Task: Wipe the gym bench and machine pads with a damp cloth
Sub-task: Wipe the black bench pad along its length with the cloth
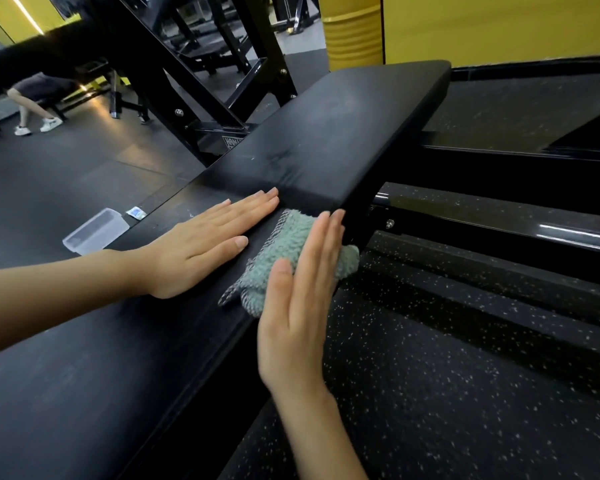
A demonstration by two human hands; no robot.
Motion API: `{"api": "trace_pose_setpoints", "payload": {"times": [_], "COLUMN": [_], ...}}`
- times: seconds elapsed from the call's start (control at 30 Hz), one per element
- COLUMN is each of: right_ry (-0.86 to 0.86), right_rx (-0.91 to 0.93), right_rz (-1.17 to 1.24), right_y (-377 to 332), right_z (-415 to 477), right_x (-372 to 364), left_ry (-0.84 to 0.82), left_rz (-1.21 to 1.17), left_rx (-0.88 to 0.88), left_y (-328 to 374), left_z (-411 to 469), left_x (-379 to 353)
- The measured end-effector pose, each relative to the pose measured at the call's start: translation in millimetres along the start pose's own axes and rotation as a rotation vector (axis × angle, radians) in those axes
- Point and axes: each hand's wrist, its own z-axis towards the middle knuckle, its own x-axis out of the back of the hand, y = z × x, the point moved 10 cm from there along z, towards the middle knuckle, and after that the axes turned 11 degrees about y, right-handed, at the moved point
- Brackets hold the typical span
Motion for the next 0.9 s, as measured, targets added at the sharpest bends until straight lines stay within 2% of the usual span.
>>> {"api": "trace_pose_setpoints", "payload": {"times": [0.13,0.33,0.57,0.77,0.9], "right_ry": [0.056,0.138,0.065,0.03,0.014], "right_rx": [-0.007,0.112,0.15,0.096,0.078], "right_rz": [-0.101,-0.25,-0.159,-0.105,-0.179], "right_y": [7,-1,-24,-13,3], "right_z": [24,23,-25,10,48], "right_x": [5,14,7,4,4], "left_ry": [0.012,0.019,0.027,0.024,0.031], "left_rz": [-0.005,-0.001,-0.016,-0.019,-0.026], "left_rx": [0.006,0.003,0.008,0.021,0.02], "left_y": [0,0,-1,-2,-1], "left_z": [1,3,4,4,4], "left_x": [0,0,1,0,1]}}
